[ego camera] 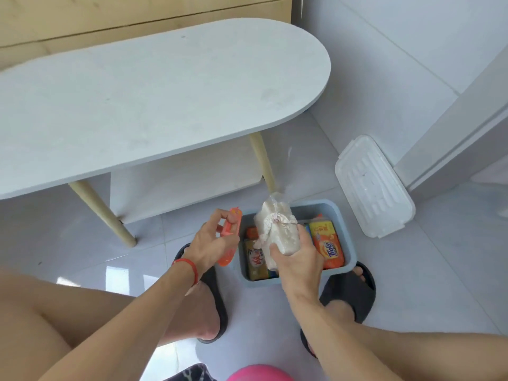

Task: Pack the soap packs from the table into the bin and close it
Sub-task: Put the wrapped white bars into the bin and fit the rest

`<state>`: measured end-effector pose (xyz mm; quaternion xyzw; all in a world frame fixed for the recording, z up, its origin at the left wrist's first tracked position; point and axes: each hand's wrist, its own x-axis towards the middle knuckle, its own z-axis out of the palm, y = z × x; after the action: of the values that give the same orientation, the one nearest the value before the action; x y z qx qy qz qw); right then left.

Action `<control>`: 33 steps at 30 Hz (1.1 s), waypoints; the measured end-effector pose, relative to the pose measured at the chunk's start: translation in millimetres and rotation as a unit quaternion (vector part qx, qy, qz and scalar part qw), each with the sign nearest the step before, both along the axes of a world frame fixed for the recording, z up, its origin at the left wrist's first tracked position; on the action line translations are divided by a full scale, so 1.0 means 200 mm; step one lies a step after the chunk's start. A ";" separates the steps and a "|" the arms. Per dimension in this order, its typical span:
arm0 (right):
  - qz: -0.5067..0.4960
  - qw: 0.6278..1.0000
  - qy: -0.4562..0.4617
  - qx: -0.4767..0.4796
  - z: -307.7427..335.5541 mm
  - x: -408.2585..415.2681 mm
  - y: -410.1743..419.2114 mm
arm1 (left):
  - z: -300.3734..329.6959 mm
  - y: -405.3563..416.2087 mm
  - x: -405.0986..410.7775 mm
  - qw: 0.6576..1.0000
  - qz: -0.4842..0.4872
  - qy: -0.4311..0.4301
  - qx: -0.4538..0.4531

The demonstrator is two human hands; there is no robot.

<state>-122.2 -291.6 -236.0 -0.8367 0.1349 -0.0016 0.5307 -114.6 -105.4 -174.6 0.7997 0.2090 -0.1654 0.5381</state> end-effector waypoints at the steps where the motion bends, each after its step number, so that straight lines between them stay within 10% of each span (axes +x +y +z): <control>1: -0.003 1.000 -0.014 -0.023 -0.03 -0.03 0.07 | -0.01 0.01 -0.02 1.000 0.012 0.001 -0.008; 17: 0.214 0.896 0.092 -0.378 -0.11 -0.04 0.21 | -0.06 0.05 -0.02 0.982 0.119 -0.006 -0.145; 23: 0.177 0.962 0.123 -0.168 0.07 0.17 -0.03 | -0.02 -0.09 0.03 0.987 -0.003 -0.057 -0.148; 27: 0.072 0.946 0.253 0.187 0.19 0.36 -0.16 | -0.07 -0.31 0.14 0.981 -0.122 -0.113 -0.096; 33: -0.032 0.963 0.195 0.186 0.04 0.50 -0.30 | -0.22 -0.56 0.37 0.955 -0.241 -0.150 0.088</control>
<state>-22.9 -352.3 -227.2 -0.7030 0.2598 0.1696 0.6400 -40.8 -218.3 -219.5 0.8859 -0.0596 -0.1490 0.4351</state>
